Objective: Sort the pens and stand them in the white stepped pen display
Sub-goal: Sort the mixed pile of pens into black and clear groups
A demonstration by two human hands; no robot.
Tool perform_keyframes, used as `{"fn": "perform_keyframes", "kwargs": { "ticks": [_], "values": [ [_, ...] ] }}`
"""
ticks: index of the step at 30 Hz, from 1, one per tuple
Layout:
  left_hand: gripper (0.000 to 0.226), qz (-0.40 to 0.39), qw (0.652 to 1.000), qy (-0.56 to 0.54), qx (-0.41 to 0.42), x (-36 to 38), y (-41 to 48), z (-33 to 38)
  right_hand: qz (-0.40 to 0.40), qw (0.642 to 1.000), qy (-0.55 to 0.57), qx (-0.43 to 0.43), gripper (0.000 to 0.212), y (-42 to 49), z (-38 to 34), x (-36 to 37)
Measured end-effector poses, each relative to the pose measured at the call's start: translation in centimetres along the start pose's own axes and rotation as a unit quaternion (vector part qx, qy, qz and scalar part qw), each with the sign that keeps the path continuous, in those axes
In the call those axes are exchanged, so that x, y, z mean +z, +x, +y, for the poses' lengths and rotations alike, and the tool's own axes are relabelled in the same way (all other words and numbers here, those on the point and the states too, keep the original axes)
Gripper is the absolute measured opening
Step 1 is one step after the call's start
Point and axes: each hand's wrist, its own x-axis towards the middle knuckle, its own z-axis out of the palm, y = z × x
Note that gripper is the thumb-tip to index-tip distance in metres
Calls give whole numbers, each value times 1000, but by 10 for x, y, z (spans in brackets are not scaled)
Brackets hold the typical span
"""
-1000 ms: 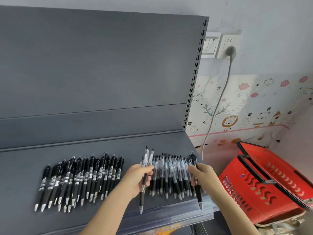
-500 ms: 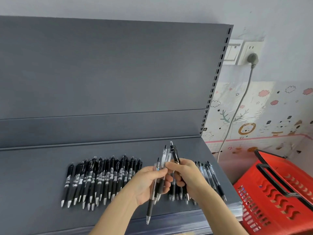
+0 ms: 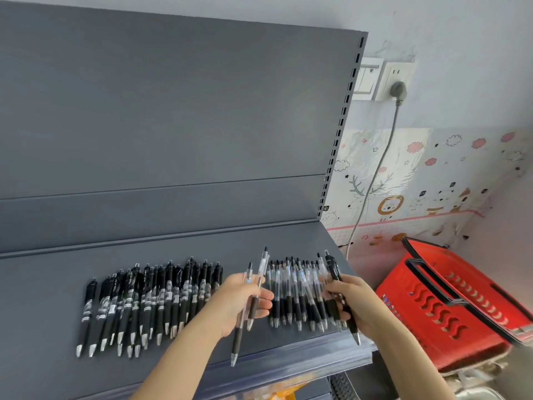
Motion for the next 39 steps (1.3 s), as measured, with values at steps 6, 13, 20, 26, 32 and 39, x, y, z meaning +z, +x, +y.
{"fn": "perform_keyframes", "kwargs": {
  "ticks": [6,13,20,26,32,39],
  "values": [
    [16,-9,991,129,15,18,17,0,64,995,-70,-22,15,7,19,-26],
    [42,2,994,108,-1,22,25,-3,54,997,-54,-26,23,13,25,-25],
    [25,78,983,154,67,30,32,-5,99,986,-134,-28,26,29,26,-20],
    [44,132,919,360,93,41,44,-5,121,970,-207,-44,22,42,28,-7],
    [47,117,902,411,67,45,50,-3,117,964,-231,-57,21,38,26,-6],
    [27,70,981,182,2,27,38,10,94,981,-158,-58,19,25,12,-2]
  ]
}}
